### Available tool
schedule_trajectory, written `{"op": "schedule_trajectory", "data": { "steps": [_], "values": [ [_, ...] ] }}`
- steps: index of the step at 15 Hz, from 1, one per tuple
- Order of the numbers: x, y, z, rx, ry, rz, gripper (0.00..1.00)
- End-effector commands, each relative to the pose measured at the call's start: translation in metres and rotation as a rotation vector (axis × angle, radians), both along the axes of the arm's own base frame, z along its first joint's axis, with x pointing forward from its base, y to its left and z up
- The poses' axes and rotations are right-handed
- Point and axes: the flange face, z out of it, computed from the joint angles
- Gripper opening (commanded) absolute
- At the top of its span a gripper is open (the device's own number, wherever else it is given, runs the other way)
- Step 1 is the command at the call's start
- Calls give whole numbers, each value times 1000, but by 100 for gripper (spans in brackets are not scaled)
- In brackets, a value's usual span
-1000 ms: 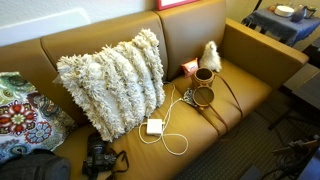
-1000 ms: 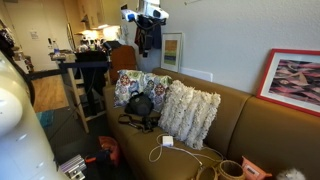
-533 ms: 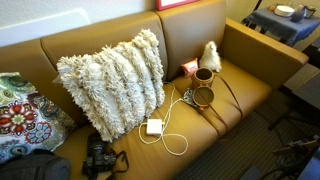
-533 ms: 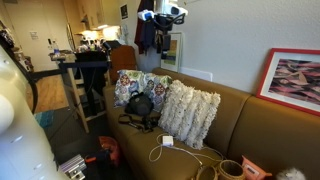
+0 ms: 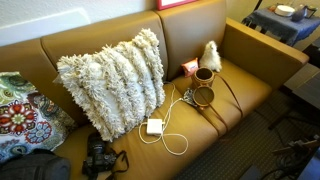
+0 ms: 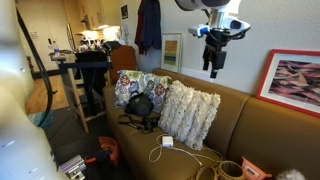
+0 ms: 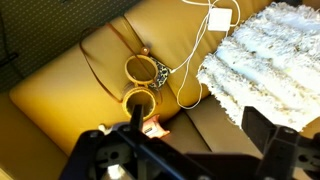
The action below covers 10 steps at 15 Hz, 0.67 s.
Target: Move the bag to the right
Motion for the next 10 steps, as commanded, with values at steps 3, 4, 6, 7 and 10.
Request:
{"op": "schedule_trajectory", "data": {
  "steps": [3, 4, 6, 7, 10],
  "values": [
    [44, -80, 0, 38, 1, -16, 100],
    [47, -89, 5, 45, -3, -12, 100],
    [52, -98, 14, 59, -3, 8, 100],
    [55, -102, 13, 69, 5, 16, 100],
    [63, -105, 0, 100, 36, 40, 100]
  ]
}}
